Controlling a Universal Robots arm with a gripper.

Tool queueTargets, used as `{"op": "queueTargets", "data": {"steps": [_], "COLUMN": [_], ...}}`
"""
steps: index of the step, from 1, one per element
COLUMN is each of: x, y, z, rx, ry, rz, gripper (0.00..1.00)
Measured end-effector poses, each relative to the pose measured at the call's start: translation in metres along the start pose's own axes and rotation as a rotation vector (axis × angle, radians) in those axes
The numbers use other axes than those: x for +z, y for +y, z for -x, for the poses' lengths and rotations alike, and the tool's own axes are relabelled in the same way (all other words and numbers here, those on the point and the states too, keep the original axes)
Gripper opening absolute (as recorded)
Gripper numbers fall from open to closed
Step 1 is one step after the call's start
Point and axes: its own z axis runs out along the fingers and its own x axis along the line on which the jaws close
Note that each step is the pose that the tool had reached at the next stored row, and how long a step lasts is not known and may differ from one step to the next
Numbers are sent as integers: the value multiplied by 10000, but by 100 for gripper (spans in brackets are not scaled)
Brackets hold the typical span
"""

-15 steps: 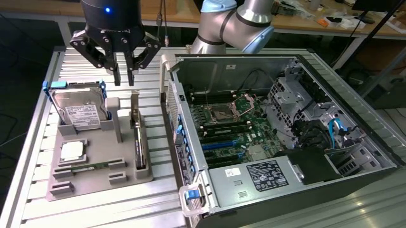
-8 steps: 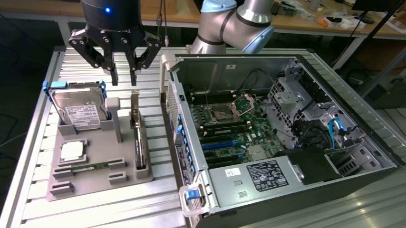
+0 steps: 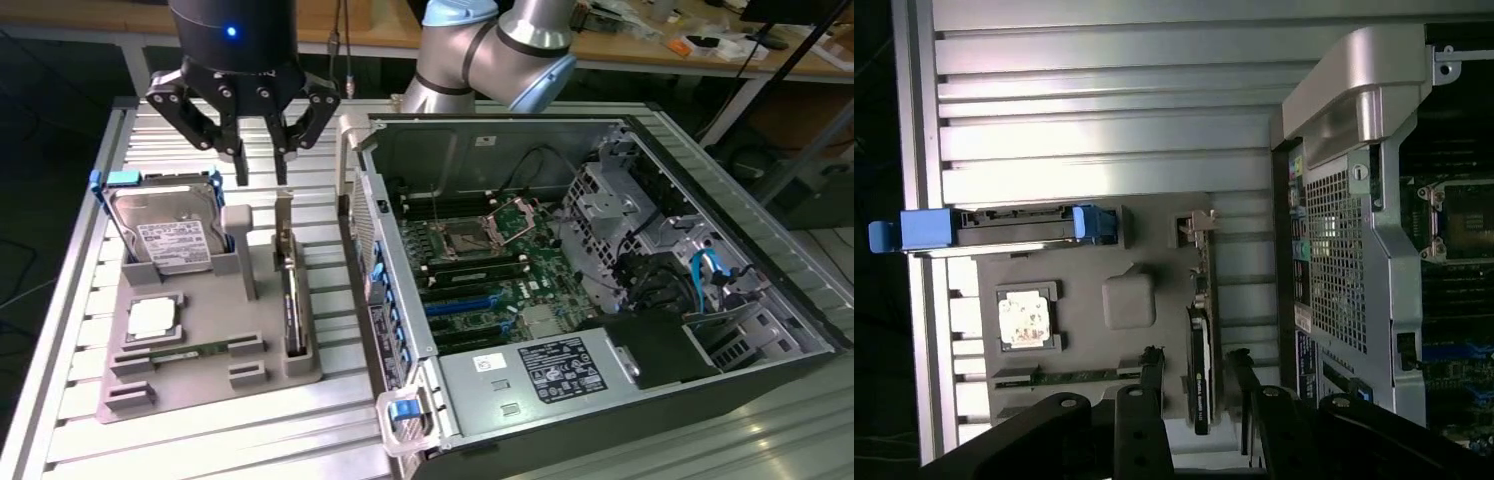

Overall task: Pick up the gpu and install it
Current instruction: 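Pick up the gpu and move the gpu toward the slot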

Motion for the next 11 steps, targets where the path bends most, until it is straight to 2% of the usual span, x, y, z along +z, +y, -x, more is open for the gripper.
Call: {"op": "queueTargets", "data": {"steps": [6, 11], "x": [114, 200], "y": [-37, -101], "z": [-1, -1], "rx": [-274, -380], "ry": [34, 46], "rz": [6, 9], "gripper": [39, 39]}}
